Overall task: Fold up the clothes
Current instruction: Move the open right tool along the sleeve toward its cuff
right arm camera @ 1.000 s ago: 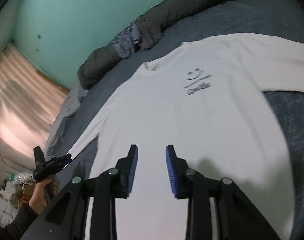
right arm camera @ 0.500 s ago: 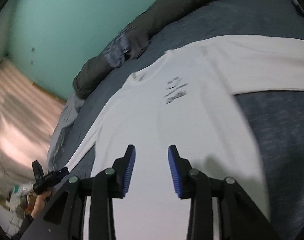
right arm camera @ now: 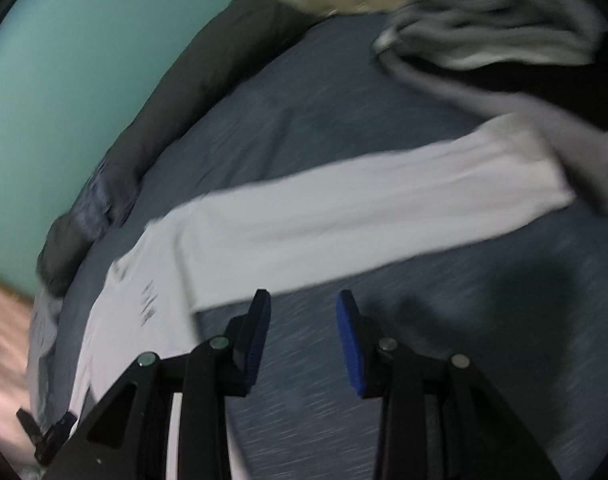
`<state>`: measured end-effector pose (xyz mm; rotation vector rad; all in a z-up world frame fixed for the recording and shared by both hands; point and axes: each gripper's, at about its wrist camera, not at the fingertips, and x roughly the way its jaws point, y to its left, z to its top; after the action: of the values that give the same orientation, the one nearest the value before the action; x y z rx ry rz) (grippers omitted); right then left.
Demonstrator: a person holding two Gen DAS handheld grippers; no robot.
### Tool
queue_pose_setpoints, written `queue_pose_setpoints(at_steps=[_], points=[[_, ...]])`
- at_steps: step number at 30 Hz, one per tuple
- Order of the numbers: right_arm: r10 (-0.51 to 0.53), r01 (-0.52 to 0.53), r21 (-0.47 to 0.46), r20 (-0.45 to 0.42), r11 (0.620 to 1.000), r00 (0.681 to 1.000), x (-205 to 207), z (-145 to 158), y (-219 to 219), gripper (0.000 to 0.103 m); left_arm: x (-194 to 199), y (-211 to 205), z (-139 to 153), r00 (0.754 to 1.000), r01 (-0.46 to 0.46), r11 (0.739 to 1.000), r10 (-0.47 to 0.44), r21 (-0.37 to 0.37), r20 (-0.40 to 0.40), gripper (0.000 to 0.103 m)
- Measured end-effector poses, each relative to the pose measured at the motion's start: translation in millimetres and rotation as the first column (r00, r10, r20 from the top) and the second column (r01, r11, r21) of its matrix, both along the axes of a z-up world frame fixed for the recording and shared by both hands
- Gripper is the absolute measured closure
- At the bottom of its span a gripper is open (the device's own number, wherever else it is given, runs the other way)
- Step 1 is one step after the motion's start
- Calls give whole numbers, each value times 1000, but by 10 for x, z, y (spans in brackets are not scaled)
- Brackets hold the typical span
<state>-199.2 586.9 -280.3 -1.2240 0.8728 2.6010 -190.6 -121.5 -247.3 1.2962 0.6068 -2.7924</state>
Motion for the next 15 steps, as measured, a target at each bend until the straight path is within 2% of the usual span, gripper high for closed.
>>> queue_pose_setpoints(at_steps=[2, 4, 10, 15], points=[[-47, 46, 56, 20, 997, 999, 59, 5, 230, 55, -17, 28, -22, 1000, 3, 1000, -3, 0, -2, 52], [-98, 94, 91, 47, 991, 994, 133, -29, 442, 55, -19, 35, -58, 1000, 1, 1000, -1, 8, -1, 52], [-241, 237, 56, 83, 970, 967, 314, -185, 888, 55, -46, 78, -147, 1000, -1, 1000, 0, 21, 5, 52], [-337, 337, 15, 73, 941, 939, 394, -304, 1122, 55, -47, 93, -177, 1000, 0, 999, 0, 34, 3, 52]])
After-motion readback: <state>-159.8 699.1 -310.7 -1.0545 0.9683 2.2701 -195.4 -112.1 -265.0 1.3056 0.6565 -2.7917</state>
